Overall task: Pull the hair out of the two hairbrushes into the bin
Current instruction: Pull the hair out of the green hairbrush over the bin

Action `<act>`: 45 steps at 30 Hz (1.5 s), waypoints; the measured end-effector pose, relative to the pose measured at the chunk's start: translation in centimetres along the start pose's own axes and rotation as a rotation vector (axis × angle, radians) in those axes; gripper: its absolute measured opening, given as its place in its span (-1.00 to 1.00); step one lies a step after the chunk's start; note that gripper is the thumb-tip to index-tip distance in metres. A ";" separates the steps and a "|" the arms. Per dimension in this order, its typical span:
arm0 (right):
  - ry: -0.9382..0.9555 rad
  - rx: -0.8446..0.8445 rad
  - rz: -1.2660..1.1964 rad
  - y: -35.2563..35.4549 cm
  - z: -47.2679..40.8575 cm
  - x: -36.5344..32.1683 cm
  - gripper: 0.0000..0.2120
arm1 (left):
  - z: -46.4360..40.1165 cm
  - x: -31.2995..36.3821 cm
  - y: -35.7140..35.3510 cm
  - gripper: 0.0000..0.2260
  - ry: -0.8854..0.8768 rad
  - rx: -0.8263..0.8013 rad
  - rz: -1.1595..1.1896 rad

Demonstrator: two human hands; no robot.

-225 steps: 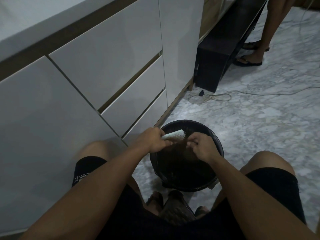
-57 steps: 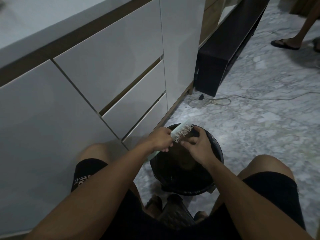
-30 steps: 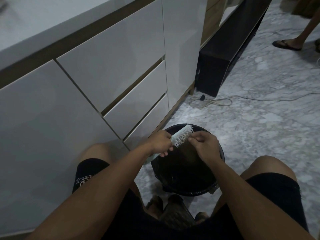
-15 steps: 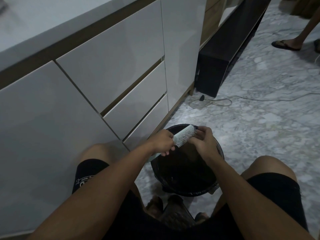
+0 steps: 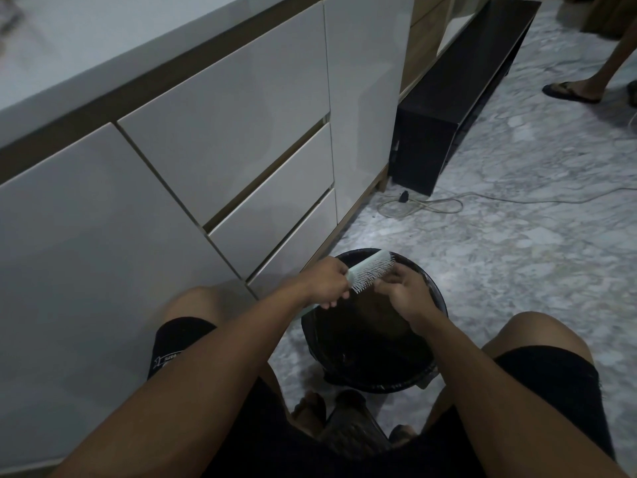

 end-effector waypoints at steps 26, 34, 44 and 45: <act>-0.059 0.177 0.287 3.4 0.1 0.2 -0.77 | -0.5 -1.5 -0.4 -0.78 0.095 -0.005 0.022; 0.079 -0.094 0.112 -0.4 0.2 -1.4 -0.67 | 0.5 -4.2 3.0 -0.93 0.178 0.254 0.078; 0.024 0.077 0.414 0.8 -0.4 0.4 -0.73 | 0.6 -4.4 1.2 -0.86 0.093 0.119 0.573; 0.017 0.074 0.409 0.7 -0.4 0.7 -0.74 | 0.5 -4.3 1.1 -0.85 0.088 0.110 0.589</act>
Point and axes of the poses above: each hand's wrist, its own z-axis away from the middle knuckle, its own y-axis out of the back of the hand, x = y × z, the point moved 10 cm from there along -z, towards the middle knuckle, and after that the axes turned 12 degrees about -x, right-handed, at the moved point
